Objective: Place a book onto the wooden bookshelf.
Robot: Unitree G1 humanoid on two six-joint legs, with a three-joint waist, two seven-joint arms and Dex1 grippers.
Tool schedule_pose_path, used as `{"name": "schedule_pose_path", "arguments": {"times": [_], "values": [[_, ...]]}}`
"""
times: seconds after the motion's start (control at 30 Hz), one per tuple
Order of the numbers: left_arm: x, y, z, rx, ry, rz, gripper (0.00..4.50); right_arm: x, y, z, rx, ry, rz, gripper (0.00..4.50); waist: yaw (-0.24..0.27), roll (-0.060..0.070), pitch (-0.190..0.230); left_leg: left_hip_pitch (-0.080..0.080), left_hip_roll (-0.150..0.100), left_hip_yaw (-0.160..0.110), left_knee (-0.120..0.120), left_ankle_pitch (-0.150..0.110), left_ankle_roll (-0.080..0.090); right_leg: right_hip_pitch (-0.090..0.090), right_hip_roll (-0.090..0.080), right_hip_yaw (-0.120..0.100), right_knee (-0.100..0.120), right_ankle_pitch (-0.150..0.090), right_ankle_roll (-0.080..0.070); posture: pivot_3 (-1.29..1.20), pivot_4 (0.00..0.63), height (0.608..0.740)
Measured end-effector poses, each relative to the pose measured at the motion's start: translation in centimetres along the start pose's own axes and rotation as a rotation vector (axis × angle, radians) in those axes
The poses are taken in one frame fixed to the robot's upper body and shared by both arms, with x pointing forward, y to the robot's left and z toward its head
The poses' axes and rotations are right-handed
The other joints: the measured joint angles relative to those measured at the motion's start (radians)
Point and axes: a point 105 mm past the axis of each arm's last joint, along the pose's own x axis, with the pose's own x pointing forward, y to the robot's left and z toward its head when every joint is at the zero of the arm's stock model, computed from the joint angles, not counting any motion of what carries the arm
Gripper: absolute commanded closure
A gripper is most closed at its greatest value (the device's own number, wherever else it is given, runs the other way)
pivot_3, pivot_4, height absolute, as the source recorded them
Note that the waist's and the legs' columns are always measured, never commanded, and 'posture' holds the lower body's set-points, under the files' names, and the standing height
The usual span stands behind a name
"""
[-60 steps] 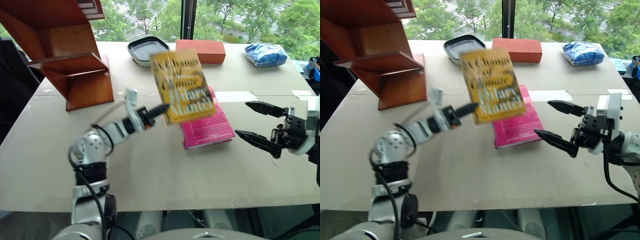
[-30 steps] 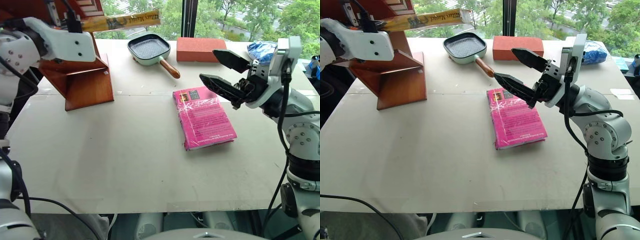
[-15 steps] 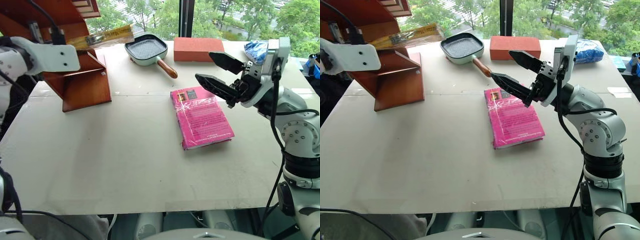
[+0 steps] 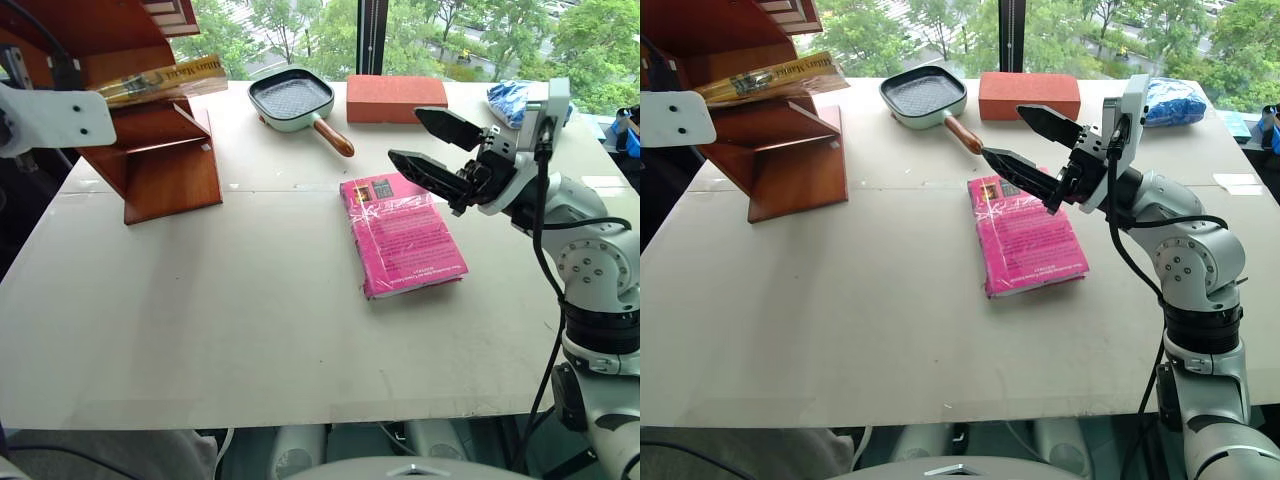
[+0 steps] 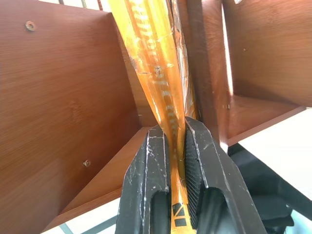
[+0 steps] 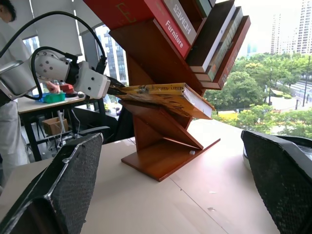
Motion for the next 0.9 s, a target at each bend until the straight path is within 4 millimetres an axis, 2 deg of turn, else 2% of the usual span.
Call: {"name": "schedule_pose_path", "arguments": {"times": [0.03,0.1,0.17,0.23,0.27,0.47,0.6,0.67,0.73,0.8,0.87,0.9], "values": [[0.0,0.0,0.0,-0.002,0.0,-0.002,3.32,0.0,0.0,0.0,0.0,0.0,0.001,0.0,0.0,0.0,0.0,0.0,0.0,0.0,0.0,0.0,0.0,0.0,0.0,0.0,0.0,0.0,0.0,0.0,0.15,0.74],[0.0,-0.1,-0.1,-0.003,0.007,-0.008,2.15,0.0,0.0,0.0,0.0,-0.001,0.001,0.0,0.0,0.0,0.0,0.0,0.0,0.0,0.0,0.0,0.0,0.0,0.0,0.0,0.0,0.0,0.0,0.0,0.15,0.74],[0.0,0.0,-0.3,-0.009,0.017,-0.002,1.19,0.0,0.0,0.0,0.0,-0.002,0.0,0.0,0.001,0.0,0.0,0.0,0.0,0.0,0.0,0.0,0.0,0.0,0.0,0.0,0.0,0.0,0.0,0.0,0.15,0.74],[-0.1,0.1,-0.5,-0.04,0.03,0.006,0.33,0.0,0.0,0.0,0.001,-0.004,0.0,0.0,0.002,0.0,0.0,0.0,0.0,0.0,0.0,0.0,0.0,0.0,0.0,0.0,0.0,0.0,0.0,0.0,0.15,0.74],[0.0,0.1,-0.5,-0.057,0.031,0.006,0.07,-0.1,0.0,0.0,0.002,-0.004,-0.001,0.0,0.002,0.0,0.0,0.0,0.0,0.0,0.0,0.0,0.0,0.0,0.0,0.0,0.0,0.0,0.0,0.0,0.15,0.74],[-0.6,0.7,0.1,-0.131,0.006,0.023,0.07,-0.3,0.0,-0.3,0.012,-0.001,-0.004,0.0,0.002,0.0,0.0,0.0,0.0,0.0,0.0,0.0,0.0,0.0,0.0,0.0,0.0,0.0,0.0,0.0,0.15,0.74],[-1.9,2.2,1.7,-0.314,-0.123,0.07,0.07,-0.3,-0.1,-0.3,0.017,-0.004,0.004,0.0,0.002,0.0,0.0,0.0,0.0,0.0,0.0,0.0,0.0,0.0,0.0,0.0,0.001,0.0,0.0,0.0,0.15,0.74],[-2.5,2.3,3.3,-0.432,-0.24,0.053,0.07,-0.3,-0.2,-0.4,0.024,-0.005,0.005,0.0,0.002,0.0,0.0,0.0,0.0,0.0,0.001,0.0,0.0,0.0,0.0,0.0,0.001,0.0,0.0,0.0,0.15,0.74],[-3.2,2.3,6.7,-0.621,-0.472,0.003,0.07,-0.3,-0.4,-0.6,0.035,-0.005,0.006,0.0,0.005,0.0,0.0,0.001,0.0,-0.001,0.002,0.0,0.0,0.001,0.0,0.0,0.002,0.0,0.0,0.0,0.15,0.74],[-3.7,1.6,9.0,-0.701,-0.604,-0.062,0.07,-0.2,-0.4,-0.6,0.032,-0.007,0.011,0.0,0.004,0.0,0.0,0.0,0.0,-0.001,0.003,0.0,0.0,0.001,0.0,0.0,0.002,0.0,0.0,0.0,0.15,0.74],[-4.2,-0.2,11.3,-0.808,-0.73,-0.171,0.07,-0.4,-0.6,-0.7,0.02,0.0,0.008,0.0,0.002,0.001,-0.001,0.001,0.0,0.0,0.003,0.0,0.0,0.001,-0.001,0.001,0.002,0.0,0.0,0.0,0.15,0.74],[-4.2,-1.8,12.9,-0.87,-0.788,-0.241,0.07,-0.7,-0.7,-1.0,0.012,0.014,0.002,0.0,0.001,0.001,-0.001,0.002,0.0,0.0,0.002,0.0,0.0,0.002,-0.001,0.002,0.002,0.0,0.0,0.0,0.15,0.74]]}}
